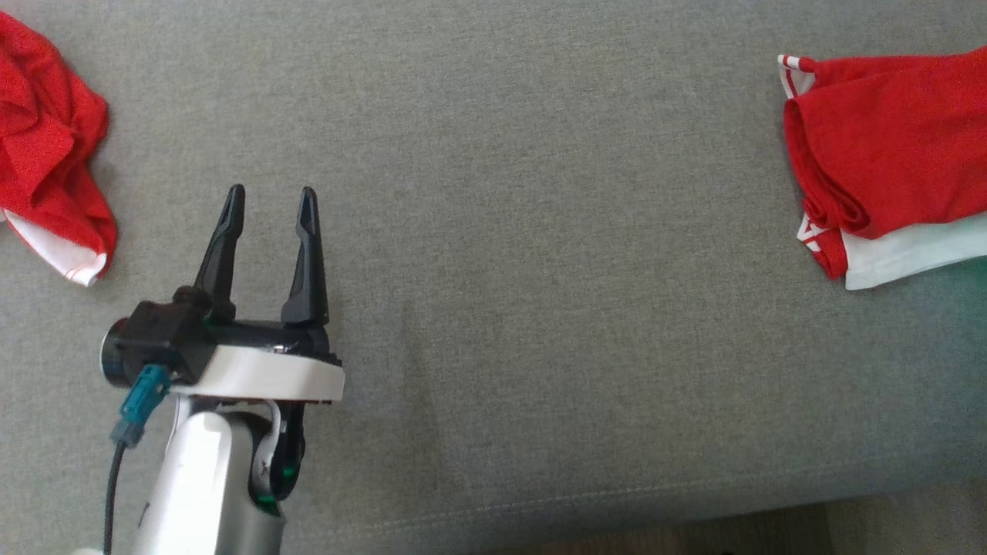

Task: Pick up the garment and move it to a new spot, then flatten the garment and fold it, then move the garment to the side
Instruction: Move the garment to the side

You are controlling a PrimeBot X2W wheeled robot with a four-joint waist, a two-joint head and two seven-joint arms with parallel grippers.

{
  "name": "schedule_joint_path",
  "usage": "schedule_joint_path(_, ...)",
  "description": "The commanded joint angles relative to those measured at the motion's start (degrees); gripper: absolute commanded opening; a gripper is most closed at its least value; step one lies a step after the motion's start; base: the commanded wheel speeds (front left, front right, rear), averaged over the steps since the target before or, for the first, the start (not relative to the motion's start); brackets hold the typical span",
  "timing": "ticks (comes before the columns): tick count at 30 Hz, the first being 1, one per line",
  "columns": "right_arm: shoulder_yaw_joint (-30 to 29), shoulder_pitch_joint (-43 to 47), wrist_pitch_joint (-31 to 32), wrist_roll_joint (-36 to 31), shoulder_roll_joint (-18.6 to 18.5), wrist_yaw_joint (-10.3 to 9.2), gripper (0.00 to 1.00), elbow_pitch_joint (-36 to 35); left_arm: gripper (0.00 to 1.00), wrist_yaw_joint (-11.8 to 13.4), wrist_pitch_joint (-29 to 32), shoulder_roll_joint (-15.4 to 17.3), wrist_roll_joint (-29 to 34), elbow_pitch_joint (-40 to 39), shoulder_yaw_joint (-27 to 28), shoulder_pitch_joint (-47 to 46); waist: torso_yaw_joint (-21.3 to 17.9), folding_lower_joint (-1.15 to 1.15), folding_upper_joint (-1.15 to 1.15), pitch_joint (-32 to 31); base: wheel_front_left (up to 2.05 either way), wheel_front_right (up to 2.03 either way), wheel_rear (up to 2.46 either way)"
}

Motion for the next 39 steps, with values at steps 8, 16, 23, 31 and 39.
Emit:
schedule_joint_path(8, -1.33, -0.69, -1.09, -0.91, 1.27, -0.04, 1.0, -3.49, 1.0, -0.18, -0.29, 0.32, 0.07, -1.61, 1.03, -1.91, -0.45, 0.0, 0.0, 0.01, 0.0, 0.0, 0.0)
schedule_joint_path(16, -0.85, -1.02, -1.89, -0.78, 2.9, -0.04, 1.0, -6.35, 1.0, 0.02, -0.29, 0.32, -0.84, -1.0, 0.71, -1.68, -0.26, 0.0, 0.0, -1.82, 0.0, 0.0, 0.0)
schedule_joint_path(23, 2.16, -0.16, -2.12, 1.18, 9.45, -0.04, 1.0, -12.04, 1.0, 1.06, -0.29, 0.32, -2.25, -1.01, 1.0, -0.17, 0.18, 0.0, 0.0, -6.5, 0.0, 0.0, 0.0)
schedule_joint_path(31, 5.36, 5.29, -3.64, 5.63, 19.32, -0.04, 1.0, -21.07, 1.0, 2.49, -0.29, 0.32, -3.55, -2.22, 2.22, 2.94, 1.47, 0.0, 0.0, -12.64, 0.0, 0.0, 0.0)
schedule_joint_path(39, 8.4, 17.74, -5.21, 7.56, 24.42, -0.04, 1.0, -30.18, 1.0, 3.32, -0.29, 0.32, -4.42, -3.09, 1.45, 6.34, 3.4, 0.0, 0.0, -16.6, 0.0, 0.0, 0.0)
